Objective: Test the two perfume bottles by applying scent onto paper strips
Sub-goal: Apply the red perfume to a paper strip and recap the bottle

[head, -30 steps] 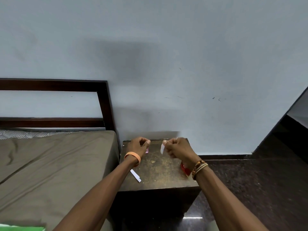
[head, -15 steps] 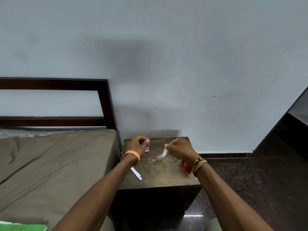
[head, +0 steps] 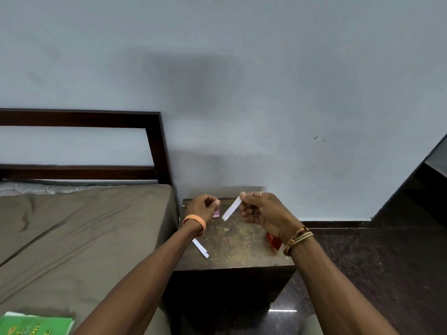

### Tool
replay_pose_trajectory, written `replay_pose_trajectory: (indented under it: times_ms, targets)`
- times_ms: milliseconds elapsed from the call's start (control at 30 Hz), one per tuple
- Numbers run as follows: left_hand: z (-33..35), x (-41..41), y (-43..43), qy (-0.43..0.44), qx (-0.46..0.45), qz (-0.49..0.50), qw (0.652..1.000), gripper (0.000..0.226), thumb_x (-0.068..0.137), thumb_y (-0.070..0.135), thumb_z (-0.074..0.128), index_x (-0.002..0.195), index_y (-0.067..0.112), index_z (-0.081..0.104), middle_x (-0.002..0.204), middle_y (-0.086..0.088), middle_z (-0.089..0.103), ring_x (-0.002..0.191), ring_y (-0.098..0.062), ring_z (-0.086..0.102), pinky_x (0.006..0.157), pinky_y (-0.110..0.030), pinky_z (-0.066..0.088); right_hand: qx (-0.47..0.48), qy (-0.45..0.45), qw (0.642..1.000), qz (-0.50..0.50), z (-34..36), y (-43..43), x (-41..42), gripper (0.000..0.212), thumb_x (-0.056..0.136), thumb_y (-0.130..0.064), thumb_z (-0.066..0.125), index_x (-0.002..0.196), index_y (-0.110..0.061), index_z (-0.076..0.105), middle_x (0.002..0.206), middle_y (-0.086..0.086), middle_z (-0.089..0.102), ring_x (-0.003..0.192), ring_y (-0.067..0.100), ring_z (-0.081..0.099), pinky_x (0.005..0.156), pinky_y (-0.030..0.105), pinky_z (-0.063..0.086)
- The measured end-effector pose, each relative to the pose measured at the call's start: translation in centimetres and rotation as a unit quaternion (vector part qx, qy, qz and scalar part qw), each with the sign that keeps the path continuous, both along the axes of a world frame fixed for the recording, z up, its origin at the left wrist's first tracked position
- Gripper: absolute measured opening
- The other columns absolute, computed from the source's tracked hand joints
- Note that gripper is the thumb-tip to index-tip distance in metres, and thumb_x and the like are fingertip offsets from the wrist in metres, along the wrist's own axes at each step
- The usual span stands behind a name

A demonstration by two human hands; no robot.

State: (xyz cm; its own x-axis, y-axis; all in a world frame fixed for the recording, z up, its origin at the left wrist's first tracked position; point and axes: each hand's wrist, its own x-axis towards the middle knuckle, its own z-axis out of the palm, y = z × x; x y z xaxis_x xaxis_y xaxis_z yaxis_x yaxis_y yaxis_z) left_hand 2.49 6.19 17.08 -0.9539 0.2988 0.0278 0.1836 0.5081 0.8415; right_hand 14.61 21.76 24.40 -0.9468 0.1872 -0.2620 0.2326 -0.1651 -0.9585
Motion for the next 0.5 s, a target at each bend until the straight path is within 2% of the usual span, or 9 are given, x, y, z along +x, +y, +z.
replay_pose_trajectory:
  times_ms: [33,67,133,167,200,300,367,433,500]
  targets:
    - [0.0,0.0,-0.1,0.0,-0.002,0.001,1.0,0.013,0.084,0.032,0.066,0.084,0.02,0.072,0.082,0.004,0.072,0.079,-0.013,0.066,0.079,-0.031,0.054,0.0,0.0,1.0,-0.008,0.0,0.3,-0.3,0.024,0.094,-0.023,0.064,0.094,0.0,0.069,0.069,0.005,0.063,0.058,0.013,0.055,0.059,0.027,0.05]
    - [0.0,0.0,-0.1,0.001,-0.005,0.002,1.0,0.013,0.085,0.032,0.066,0.084,0.02,0.072,0.083,0.004,0.072,0.08,-0.014,0.066,0.079,-0.031,0.054,0.047,-0.018,0.999,-0.015,-0.3,0.4,-0.6,0.028,0.094,-0.023,0.064,0.093,0.004,0.069,0.068,0.007,0.062,0.056,0.014,0.054,0.056,0.028,0.048]
    - [0.0,0.1,-0.1,0.003,-0.011,0.001,1.0,0.014,0.085,0.032,0.066,0.089,0.019,0.071,0.087,0.002,0.072,0.082,-0.015,0.065,0.08,-0.032,0.054,0.258,-0.077,0.963,-0.016,-1.4,0.1,-0.5,0.033,0.094,-0.024,0.063,0.085,0.007,0.069,0.066,0.013,0.063,0.057,0.016,0.052,0.058,0.033,0.046]
    - [0.1,0.1,0.0,0.003,-0.009,0.0,1.0,0.015,0.086,0.031,0.066,0.09,0.018,0.071,0.088,0.001,0.072,0.083,-0.016,0.065,0.08,-0.032,0.054,0.326,-0.089,0.941,-0.016,-2.3,0.1,-0.4,0.033,0.093,-0.026,0.063,0.081,0.005,0.07,0.068,0.015,0.066,0.058,0.017,0.054,0.06,0.034,0.048]
    - [0.1,0.1,0.0,0.005,-0.007,-0.001,1.0,0.015,0.086,0.031,0.066,0.091,0.017,0.071,0.089,0.0,0.072,0.083,-0.016,0.065,0.08,-0.032,0.054,0.325,-0.095,0.941,-0.022,-2.9,0.2,-0.1,0.032,0.093,-0.025,0.063,0.079,0.002,0.071,0.07,0.014,0.068,0.059,0.016,0.055,0.061,0.034,0.048]
    - [0.2,0.2,0.0,0.004,-0.008,0.0,1.0,0.015,0.086,0.028,0.065,0.093,0.016,0.071,0.09,0.0,0.072,0.083,-0.016,0.064,0.08,-0.031,0.053,0.171,-0.099,0.98,-0.034,-3.2,0.2,0.3,0.022,0.095,-0.018,0.062,0.084,0.001,0.069,0.067,0.01,0.063,0.055,0.014,0.051,0.054,0.027,0.043]
    - [0.1,0.2,-0.2,0.005,-0.009,0.002,1.0,0.014,0.086,0.027,0.065,0.092,0.017,0.071,0.09,0.0,0.072,0.083,-0.016,0.064,0.08,-0.031,0.053,0.168,-0.102,0.98,-0.036,-3.3,0.4,0.4,0.022,0.096,-0.017,0.061,0.088,0.002,0.069,0.068,0.009,0.063,0.055,0.013,0.051,0.053,0.026,0.042]
    - [0.2,0.2,-0.2,0.005,-0.01,-0.001,1.0,0.013,0.086,0.028,0.065,0.091,0.018,0.071,0.09,0.0,0.072,0.084,-0.016,0.065,0.08,-0.031,0.054,0.154,-0.081,0.984,-0.044,-2.4,0.2,0.5,0.025,0.096,-0.02,0.06,0.094,0.004,0.068,0.07,0.008,0.064,0.058,0.013,0.053,0.056,0.026,0.045]
    - [0.2,0.1,-0.1,-0.003,-0.006,-0.001,1.0,0.012,0.086,0.029,0.065,0.09,0.02,0.071,0.089,0.002,0.072,0.083,-0.016,0.065,0.081,-0.033,0.054,0.05,-0.027,0.997,-0.048,-1.3,0.5,0.3,0.026,0.096,-0.022,0.061,0.095,0.003,0.068,0.071,0.006,0.064,0.059,0.013,0.055,0.058,0.026,0.049]
